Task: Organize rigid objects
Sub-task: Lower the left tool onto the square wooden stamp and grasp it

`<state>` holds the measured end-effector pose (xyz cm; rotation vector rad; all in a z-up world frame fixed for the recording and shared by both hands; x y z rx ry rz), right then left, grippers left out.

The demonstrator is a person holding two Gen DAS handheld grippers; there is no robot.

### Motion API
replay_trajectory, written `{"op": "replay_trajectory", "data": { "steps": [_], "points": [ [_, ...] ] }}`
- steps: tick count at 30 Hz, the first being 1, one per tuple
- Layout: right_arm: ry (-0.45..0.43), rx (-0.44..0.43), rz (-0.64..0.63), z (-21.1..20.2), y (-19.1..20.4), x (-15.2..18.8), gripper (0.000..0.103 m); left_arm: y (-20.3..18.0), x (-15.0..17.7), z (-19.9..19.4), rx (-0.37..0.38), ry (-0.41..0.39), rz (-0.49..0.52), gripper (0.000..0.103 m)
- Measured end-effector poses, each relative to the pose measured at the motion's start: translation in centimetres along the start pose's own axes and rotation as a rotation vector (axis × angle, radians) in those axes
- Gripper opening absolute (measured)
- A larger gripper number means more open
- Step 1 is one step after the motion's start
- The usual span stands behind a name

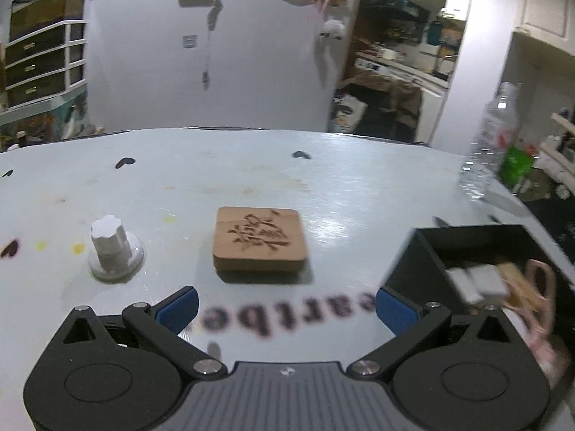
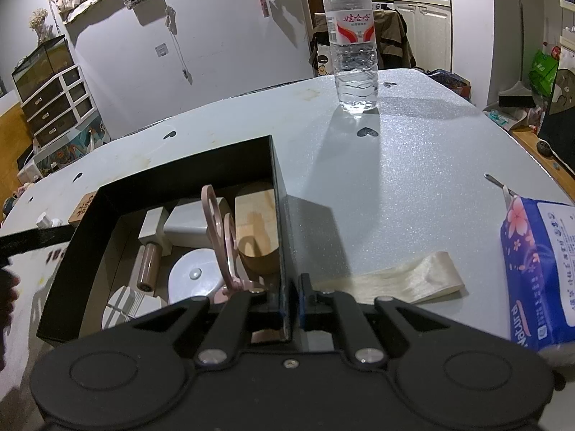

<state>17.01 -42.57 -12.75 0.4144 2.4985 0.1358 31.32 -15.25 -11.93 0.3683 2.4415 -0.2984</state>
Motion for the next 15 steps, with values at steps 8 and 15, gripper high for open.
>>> {"op": "replay_trajectory", "data": {
  "steps": [8, 15],
  "points": [
    [0.003, -0.001, 0.003, 0.0, 0.0, 0.0, 0.008, 0.3, -3.3, 4.2, -0.089, -0.024, -0.030, 0.103],
    [0.004, -0.001, 0.003, 0.1, 0.0, 0.0, 0.008, 0.0, -5.4, 6.9, -0.099, -0.039, 0.004, 0.101]
  ]
}}
Point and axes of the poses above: each gripper's, at about its wrist camera, not at the fingertips, and z roughly the way its jaws point, y to its left, x to its underside, the point moved 10 cm from there along z, roughly the way its jaws point, and after that the axes turned 10 degrees about y, right-handed, at the moved point
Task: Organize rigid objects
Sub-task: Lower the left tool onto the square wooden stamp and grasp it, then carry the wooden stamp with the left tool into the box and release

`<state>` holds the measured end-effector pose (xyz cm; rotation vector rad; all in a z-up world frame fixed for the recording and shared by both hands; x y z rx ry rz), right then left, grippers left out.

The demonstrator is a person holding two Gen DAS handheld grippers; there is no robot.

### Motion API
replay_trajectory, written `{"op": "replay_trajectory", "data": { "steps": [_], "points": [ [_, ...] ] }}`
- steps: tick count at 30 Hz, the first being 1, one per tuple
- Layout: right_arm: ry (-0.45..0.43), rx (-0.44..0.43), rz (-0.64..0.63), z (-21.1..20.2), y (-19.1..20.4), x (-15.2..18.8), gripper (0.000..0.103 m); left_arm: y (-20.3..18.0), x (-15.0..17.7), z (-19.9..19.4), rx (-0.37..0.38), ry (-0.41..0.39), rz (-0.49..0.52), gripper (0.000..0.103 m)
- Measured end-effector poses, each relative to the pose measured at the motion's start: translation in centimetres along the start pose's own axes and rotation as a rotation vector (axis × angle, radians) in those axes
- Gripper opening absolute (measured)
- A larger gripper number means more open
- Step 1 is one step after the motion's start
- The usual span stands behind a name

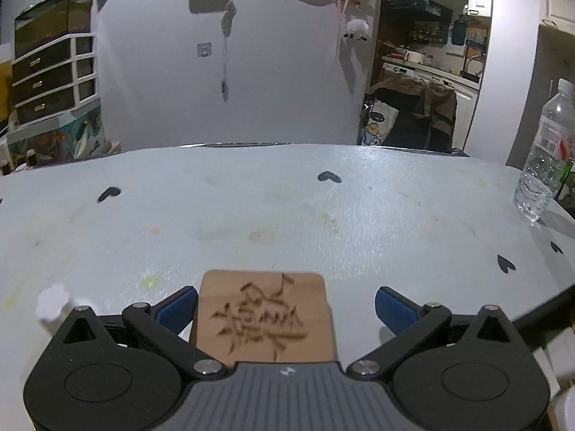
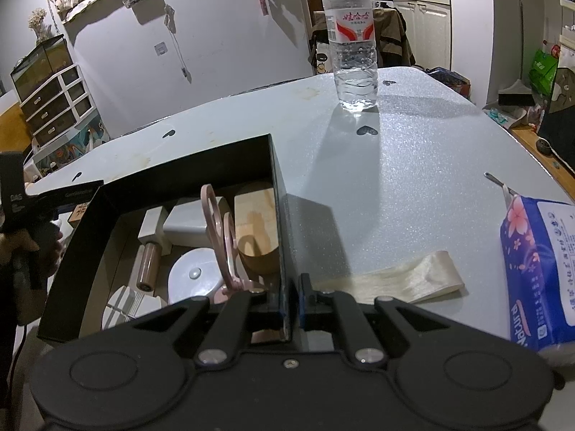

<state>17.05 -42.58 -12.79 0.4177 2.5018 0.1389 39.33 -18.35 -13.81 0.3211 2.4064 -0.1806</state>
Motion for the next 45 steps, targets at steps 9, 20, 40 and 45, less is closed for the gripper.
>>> {"op": "replay_trajectory", "data": {
  "steps": [9, 20, 40, 45],
  "points": [
    [0.000, 0.004, -0.004, 0.1, 0.0, 0.0, 0.007, 0.7, 1.4, -0.5, 0.127, 0.013, 0.169, 0.079],
    [0.000, 0.004, -0.004, 0.1, 0.1, 0.0, 0.007, -1.8, 7.7, -5.4, 0.331, 0.053, 0.456, 0.079],
    [0.000, -0.001, -0.004, 0.0, 0.0, 0.0, 0.008, -2.8, 9.1, -6.5, 0.308, 0.194, 0.472, 0.077],
    [-0.001, -0.003, -0.005, 0.0, 0.0, 0.0, 0.008, -4.1, 6.7, -9.4, 0.334, 0.117, 0.543, 0.077]
  ]
}}
Point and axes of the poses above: each gripper's, at about its wrist camera, not at the fingertips, and z roughly the way its jaws point, y to its left, x to its underside, the point moved 10 cm from there along z, roughly the way its jaws point, and after that the axes turned 10 degrees about y, right-handed, at the moved point
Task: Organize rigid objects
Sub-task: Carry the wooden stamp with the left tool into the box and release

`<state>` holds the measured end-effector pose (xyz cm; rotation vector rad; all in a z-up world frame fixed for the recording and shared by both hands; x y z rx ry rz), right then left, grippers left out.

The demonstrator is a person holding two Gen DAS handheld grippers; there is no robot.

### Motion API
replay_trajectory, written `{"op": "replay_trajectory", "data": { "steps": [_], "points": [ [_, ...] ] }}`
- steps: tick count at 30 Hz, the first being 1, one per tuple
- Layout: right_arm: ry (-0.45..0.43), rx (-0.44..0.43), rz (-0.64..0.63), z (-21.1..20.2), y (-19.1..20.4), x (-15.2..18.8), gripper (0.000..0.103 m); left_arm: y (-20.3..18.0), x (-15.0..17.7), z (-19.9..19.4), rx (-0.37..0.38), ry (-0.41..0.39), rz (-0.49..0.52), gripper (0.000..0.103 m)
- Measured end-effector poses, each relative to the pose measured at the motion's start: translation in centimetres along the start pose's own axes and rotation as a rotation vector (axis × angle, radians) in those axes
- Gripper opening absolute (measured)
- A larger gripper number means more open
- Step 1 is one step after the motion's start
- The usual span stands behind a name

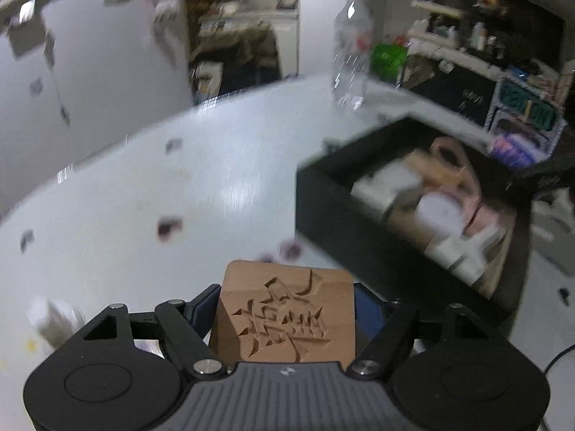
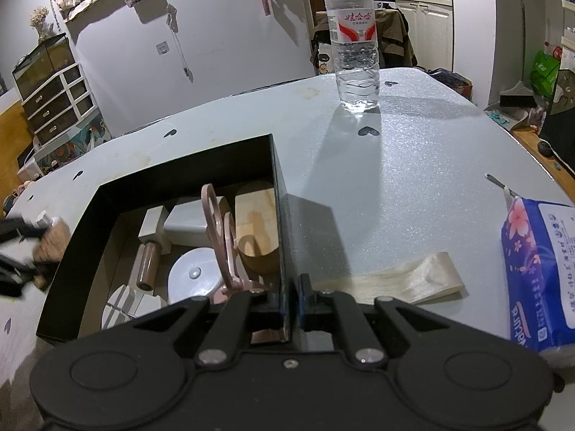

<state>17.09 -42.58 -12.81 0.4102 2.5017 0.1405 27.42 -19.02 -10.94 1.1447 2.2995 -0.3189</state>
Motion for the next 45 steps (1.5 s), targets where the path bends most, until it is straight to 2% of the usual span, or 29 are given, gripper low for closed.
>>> {"op": "replay_trajectory", "data": {
  "steps": [5, 9, 13, 16, 20, 26, 30, 33, 40, 42, 45],
  "points": [
    [-0.002, -0.004, 0.001, 0.0, 0.0, 0.0, 0.008, -2.4, -4.1, -3.5, 0.025, -0.058, 0.149, 0.077],
    [-0.002, -0.007, 0.003, 0.0, 0.0, 0.0, 0.008, -6.0, -6.8, -3.4, 0.049, -0.007, 0.318, 0.077],
    [-0.002, -0.009, 0.003, 0.0, 0.0, 0.0, 0.008, -9.0, -7.7, -1.4, 0.045, 0.101, 0.482, 0.077],
    [-0.003, -0.012, 0.003, 0.0, -0.1, 0.0, 0.008, -9.8, -7.3, 0.4, 0.009, 0.210, 0.602, 0.077],
    [-0.006, -0.016, 0.002, 0.0, -0.1, 0.0, 0.008, -9.4, -6.3, 2.8, -0.056, 0.338, 0.688, 0.077],
    [-0.008, -0.026, 0.002, -0.1, -0.2, 0.1, 0.009, -9.9, -5.6, 5.8, -0.107, 0.465, 0.805, 0.077],
    [-0.010, -0.041, 0.002, -0.1, -0.3, 0.1, 0.010, -9.9, -5.3, 7.3, -0.101, 0.499, 0.815, 0.077],
    [-0.010, -0.043, -0.002, -0.1, -0.2, 0.1, 0.010, -9.7, -6.1, 7.2, -0.066, 0.478, 0.767, 0.077],
    [-0.012, -0.049, 0.000, 0.0, -0.2, 0.1, 0.010, -11.2, -6.5, 7.0, 0.016, 0.416, 0.733, 0.076],
    [-0.011, -0.049, 0.001, -0.1, -0.2, 0.1, 0.010, -11.5, -6.9, 7.1, 0.009, 0.370, 0.749, 0.060],
    [-0.011, -0.049, 0.001, -0.1, -0.2, 0.1, 0.010, -10.9, -7.3, 7.0, 0.025, 0.360, 0.720, 0.054]
  ]
}}
Point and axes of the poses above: each gripper's, at about its wrist camera, not at the fingertips, and z roughly the way its jaws point, y to its left, x to its underside, the point moved 10 cm from there along z, roughly the way its jaws point, and after that the axes turned 10 degrees about y, right-handed, at the moved point
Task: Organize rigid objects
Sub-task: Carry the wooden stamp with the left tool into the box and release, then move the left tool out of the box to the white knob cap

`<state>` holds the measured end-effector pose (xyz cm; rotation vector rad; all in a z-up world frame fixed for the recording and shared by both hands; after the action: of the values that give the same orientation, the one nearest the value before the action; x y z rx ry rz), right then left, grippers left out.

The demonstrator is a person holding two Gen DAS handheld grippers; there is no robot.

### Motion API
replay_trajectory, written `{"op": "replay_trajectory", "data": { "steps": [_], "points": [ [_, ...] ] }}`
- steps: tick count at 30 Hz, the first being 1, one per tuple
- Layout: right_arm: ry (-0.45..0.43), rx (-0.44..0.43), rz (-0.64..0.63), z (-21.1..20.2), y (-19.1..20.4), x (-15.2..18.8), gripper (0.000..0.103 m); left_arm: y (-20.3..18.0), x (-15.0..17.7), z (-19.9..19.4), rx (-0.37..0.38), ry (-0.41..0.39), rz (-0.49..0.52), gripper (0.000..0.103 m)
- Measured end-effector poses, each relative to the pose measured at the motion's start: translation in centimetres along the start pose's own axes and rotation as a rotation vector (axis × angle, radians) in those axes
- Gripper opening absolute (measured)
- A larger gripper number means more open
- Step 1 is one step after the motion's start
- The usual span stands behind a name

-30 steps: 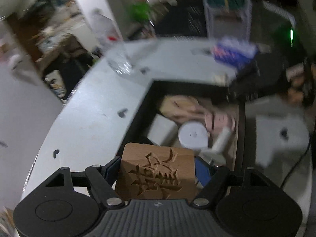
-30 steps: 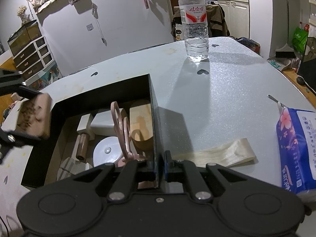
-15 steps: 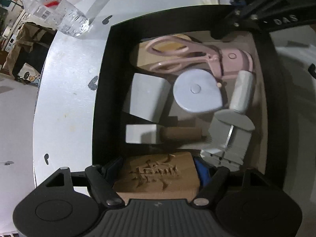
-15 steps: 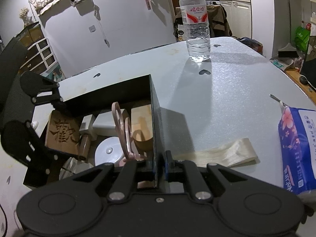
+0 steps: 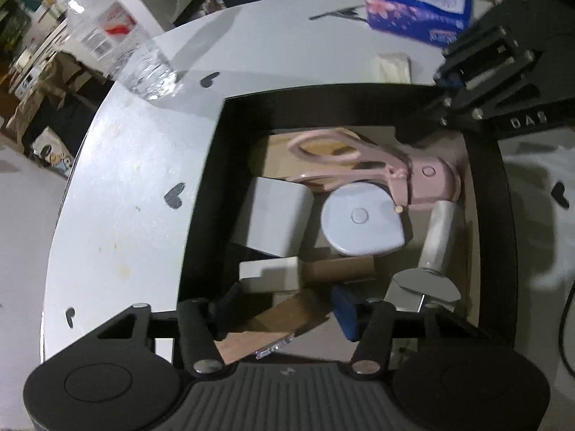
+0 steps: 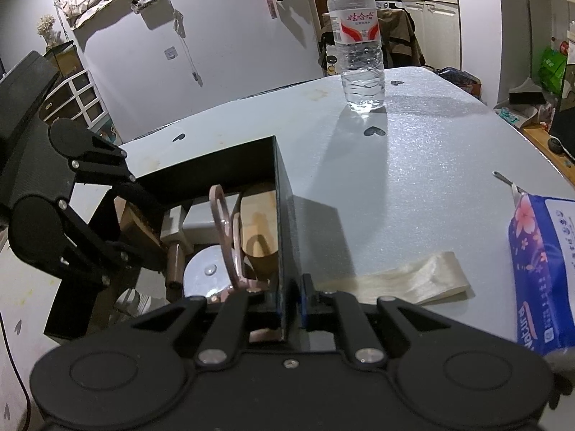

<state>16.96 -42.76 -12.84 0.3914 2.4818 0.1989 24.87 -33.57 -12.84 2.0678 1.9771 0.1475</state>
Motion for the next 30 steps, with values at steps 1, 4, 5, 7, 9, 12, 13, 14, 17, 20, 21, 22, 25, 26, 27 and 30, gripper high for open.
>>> {"op": "replay_trajectory", "data": {
  "steps": [1, 4, 5, 7, 9, 12, 13, 14, 17, 20, 21, 22, 25, 26, 27, 30],
  "points": [
    [0.000, 0.000, 0.000, 0.0, 0.0, 0.0, 0.010, 0.1, 0.2, 0.0, 0.003, 0.001, -0.005, 0.054],
    [0.000, 0.000, 0.000, 0.0, 0.0, 0.0, 0.010, -0.5, 0.9, 0.0, 0.012, 0.021, -0.003, 0.055],
    [0.000, -0.001, 0.001, 0.0, 0.0, 0.0, 0.010, -0.7, 1.2, 0.1, 0.021, 0.028, -0.003, 0.057],
    [0.000, -0.002, 0.002, 0.0, 0.0, 0.0, 0.010, -0.8, 1.8, -0.1, 0.017, 0.030, -0.004, 0.071],
    [0.001, -0.001, 0.002, 0.1, 0.0, 0.0, 0.010, -1.1, 2.0, -0.5, 0.014, 0.017, -0.005, 0.082],
    [0.001, 0.001, 0.002, 0.1, 0.1, 0.0, 0.010, -1.4, 2.5, -1.5, 0.024, -0.010, -0.016, 0.084],
    [0.001, 0.000, 0.003, 0.1, 0.1, 0.0, 0.010, -1.4, 2.5, -1.8, 0.028, -0.018, -0.021, 0.084],
    [0.001, 0.000, 0.003, 0.1, 0.1, 0.0, 0.010, -1.5, 2.6, -2.2, 0.031, -0.025, -0.026, 0.084],
    [0.000, 0.000, 0.003, 0.1, 0.0, 0.0, 0.010, -1.5, 2.8, -3.5, 0.023, -0.047, -0.036, 0.070],
    [0.001, 0.001, 0.004, 0.1, -0.1, -0.1, 0.010, -1.2, 3.0, -4.2, 0.030, -0.042, -0.042, 0.043],
    [0.001, 0.002, 0.004, 0.1, -0.1, -0.1, 0.010, -1.2, 3.0, -4.3, 0.024, -0.042, -0.040, 0.043],
    [0.001, 0.002, 0.004, 0.1, -0.1, -0.1, 0.010, -1.2, 3.0, -4.3, 0.022, -0.041, -0.040, 0.042],
    [0.001, 0.001, 0.004, 0.1, -0.1, -0.1, 0.010, -1.3, 3.1, -4.2, 0.021, -0.042, -0.046, 0.042],
    [0.001, 0.000, 0.005, 0.1, -0.1, -0.1, 0.010, -1.3, 3.1, -4.2, 0.020, -0.044, -0.052, 0.042],
    [0.001, 0.000, 0.005, 0.1, -0.1, -0.1, 0.010, -1.3, 3.0, -4.2, 0.021, -0.049, -0.060, 0.042],
    [0.003, 0.000, 0.004, 0.1, -0.1, 0.0, 0.010, -1.4, 2.7, -4.6, 0.032, -0.081, -0.090, 0.044]
  ]
}}
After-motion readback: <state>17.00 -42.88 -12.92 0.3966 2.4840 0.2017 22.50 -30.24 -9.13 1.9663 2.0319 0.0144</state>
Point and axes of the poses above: each gripper's, at about its wrist camera, not at the fingertips, and z roughly the way its jaws point, y to its left, x to its underside, the point moved 10 cm from there along z, roughly the way its jaws point, and after that the axes turned 10 degrees about y, right-handed, at the moved point
